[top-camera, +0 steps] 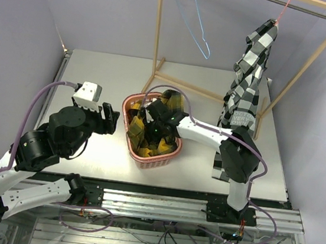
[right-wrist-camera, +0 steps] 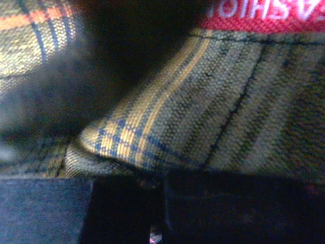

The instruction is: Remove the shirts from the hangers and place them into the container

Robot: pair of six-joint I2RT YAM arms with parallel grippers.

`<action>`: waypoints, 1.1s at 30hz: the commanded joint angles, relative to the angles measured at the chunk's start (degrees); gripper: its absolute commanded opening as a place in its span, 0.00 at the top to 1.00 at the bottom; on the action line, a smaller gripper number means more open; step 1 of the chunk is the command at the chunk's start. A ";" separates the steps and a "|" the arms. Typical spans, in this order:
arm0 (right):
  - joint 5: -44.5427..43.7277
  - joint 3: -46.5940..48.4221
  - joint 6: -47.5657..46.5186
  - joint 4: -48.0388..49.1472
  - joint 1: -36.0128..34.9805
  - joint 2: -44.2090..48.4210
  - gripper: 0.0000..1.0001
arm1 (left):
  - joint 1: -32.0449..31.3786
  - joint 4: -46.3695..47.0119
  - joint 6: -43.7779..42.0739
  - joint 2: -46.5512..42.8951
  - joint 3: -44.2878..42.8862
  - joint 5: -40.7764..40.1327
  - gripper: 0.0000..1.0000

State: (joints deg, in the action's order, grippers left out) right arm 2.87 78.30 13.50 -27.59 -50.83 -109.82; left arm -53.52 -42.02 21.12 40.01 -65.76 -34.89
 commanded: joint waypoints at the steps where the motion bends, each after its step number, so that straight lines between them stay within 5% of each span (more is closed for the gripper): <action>1: -2.50 -0.69 1.15 -0.27 -0.65 -2.61 0.93 | -0.16 -0.31 0.58 -0.30 0.40 -0.31 0.26; 15: -5.19 9.18 1.38 -4.48 -1.16 5.11 0.61 | -0.13 -0.13 0.85 -0.24 0.63 -1.16 0.17; 24: -12.76 17.98 0.91 -8.30 -1.13 16.10 0.60 | -0.16 2.20 -0.45 2.55 0.62 0.58 0.18; 29: -24.09 13.69 0.62 -4.71 -0.46 24.60 0.53 | -0.18 2.94 -1.47 6.11 -0.33 2.04 0.19; 33: -22.67 12.80 -0.51 -4.51 1.85 24.28 0.53 | -0.18 4.05 -1.91 6.58 0.70 2.52 0.21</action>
State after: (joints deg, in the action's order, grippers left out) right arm -16.21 92.86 14.22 -32.49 -50.81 -83.68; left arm -53.52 -40.91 20.43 46.59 -65.60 -33.82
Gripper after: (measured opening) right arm 0.469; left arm 0.799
